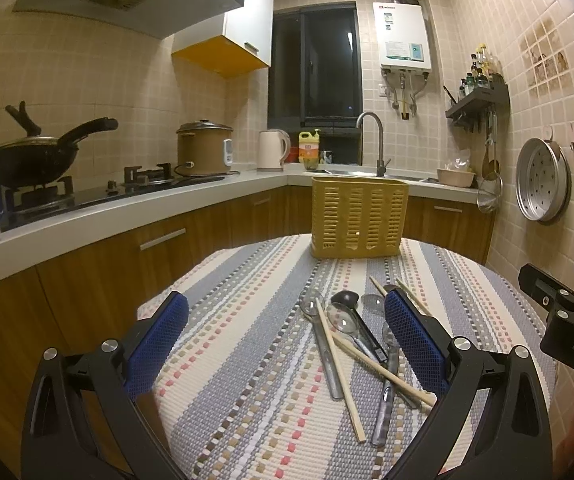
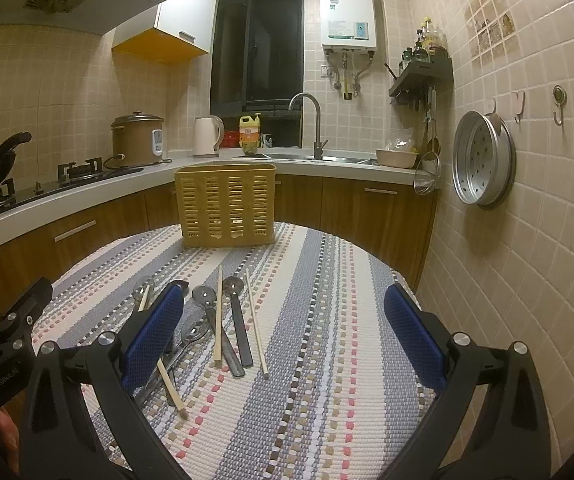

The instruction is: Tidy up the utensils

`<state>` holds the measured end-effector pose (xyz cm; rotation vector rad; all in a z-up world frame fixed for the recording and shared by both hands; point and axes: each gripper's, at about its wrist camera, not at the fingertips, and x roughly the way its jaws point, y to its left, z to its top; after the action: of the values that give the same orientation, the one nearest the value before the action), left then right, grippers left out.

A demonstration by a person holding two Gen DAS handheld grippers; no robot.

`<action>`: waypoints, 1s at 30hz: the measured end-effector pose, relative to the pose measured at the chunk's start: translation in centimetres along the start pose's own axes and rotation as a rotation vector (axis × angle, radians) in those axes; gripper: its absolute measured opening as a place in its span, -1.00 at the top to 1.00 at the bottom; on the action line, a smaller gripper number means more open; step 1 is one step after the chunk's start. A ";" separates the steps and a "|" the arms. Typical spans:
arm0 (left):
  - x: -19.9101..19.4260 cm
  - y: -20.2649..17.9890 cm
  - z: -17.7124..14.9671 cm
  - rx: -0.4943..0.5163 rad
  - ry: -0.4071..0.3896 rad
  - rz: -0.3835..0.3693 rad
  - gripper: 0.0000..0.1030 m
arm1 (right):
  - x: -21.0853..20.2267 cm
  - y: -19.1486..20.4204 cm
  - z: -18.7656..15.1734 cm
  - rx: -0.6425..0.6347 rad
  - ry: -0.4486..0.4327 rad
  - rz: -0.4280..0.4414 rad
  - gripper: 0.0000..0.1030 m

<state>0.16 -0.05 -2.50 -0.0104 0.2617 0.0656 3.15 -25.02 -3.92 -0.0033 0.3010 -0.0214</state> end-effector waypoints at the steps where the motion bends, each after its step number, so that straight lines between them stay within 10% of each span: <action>1: 0.0 0.0 0.0 0.001 0.001 0.001 -0.85 | 0.0 0.0 0.0 0.000 0.002 0.001 -0.86; 15: 2.3 2.0 -0.4 -0.046 0.110 -0.050 -0.77 | 2.6 0.3 0.0 -0.009 0.121 -0.025 -0.86; 30: 15.6 4.9 1.0 -0.120 0.599 -0.428 -0.25 | 13.5 1.5 2.5 -0.100 0.534 0.212 -0.47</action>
<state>15.08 5.84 -5.58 -0.2068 0.8478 -0.3544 16.79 -23.82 -5.48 -0.0658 0.8345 0.2064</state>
